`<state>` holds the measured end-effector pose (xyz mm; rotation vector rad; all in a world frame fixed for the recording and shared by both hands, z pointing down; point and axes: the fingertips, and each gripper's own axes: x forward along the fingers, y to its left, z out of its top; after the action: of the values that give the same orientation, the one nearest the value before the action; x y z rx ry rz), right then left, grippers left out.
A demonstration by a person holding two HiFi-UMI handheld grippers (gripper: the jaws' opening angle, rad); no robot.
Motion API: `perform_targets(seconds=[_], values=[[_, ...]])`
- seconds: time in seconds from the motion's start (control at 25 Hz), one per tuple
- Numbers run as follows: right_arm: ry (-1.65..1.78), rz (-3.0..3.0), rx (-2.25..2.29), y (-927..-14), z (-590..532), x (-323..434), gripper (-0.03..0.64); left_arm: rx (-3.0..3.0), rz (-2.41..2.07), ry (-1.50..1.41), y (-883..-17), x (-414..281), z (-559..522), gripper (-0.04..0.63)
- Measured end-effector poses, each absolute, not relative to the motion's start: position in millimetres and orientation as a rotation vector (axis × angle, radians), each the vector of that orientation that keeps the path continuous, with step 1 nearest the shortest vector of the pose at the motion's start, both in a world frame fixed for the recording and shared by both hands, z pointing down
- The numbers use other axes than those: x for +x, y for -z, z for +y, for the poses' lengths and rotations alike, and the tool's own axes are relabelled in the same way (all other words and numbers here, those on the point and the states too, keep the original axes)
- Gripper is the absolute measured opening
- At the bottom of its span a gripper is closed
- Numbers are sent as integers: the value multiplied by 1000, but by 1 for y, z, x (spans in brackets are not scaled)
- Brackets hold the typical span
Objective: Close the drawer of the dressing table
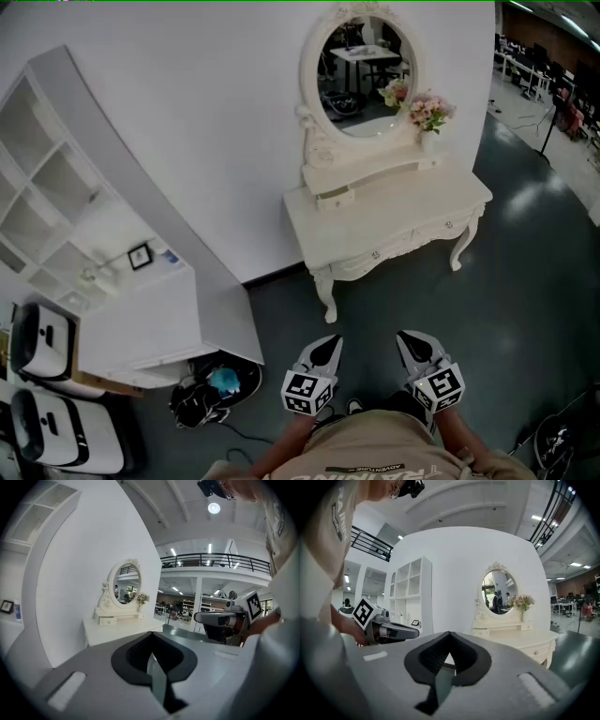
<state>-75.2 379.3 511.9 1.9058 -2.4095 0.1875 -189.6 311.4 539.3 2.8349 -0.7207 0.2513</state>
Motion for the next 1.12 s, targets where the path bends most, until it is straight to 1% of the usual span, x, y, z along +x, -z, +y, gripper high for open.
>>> perform_targets(seconds=[0.6,0.88,1.12], values=[[-152,-2344,1987,-520,384,-76,2,2815,-715,-277,-557,-206,315,18],[-246,-2307,1984,-536,379,-58,2,2789,-700,-293,-560,-191,304,18],[-263,-2355,1933,-536,339,-29,2,2745,-731,-353,-562,-165,275,18]])
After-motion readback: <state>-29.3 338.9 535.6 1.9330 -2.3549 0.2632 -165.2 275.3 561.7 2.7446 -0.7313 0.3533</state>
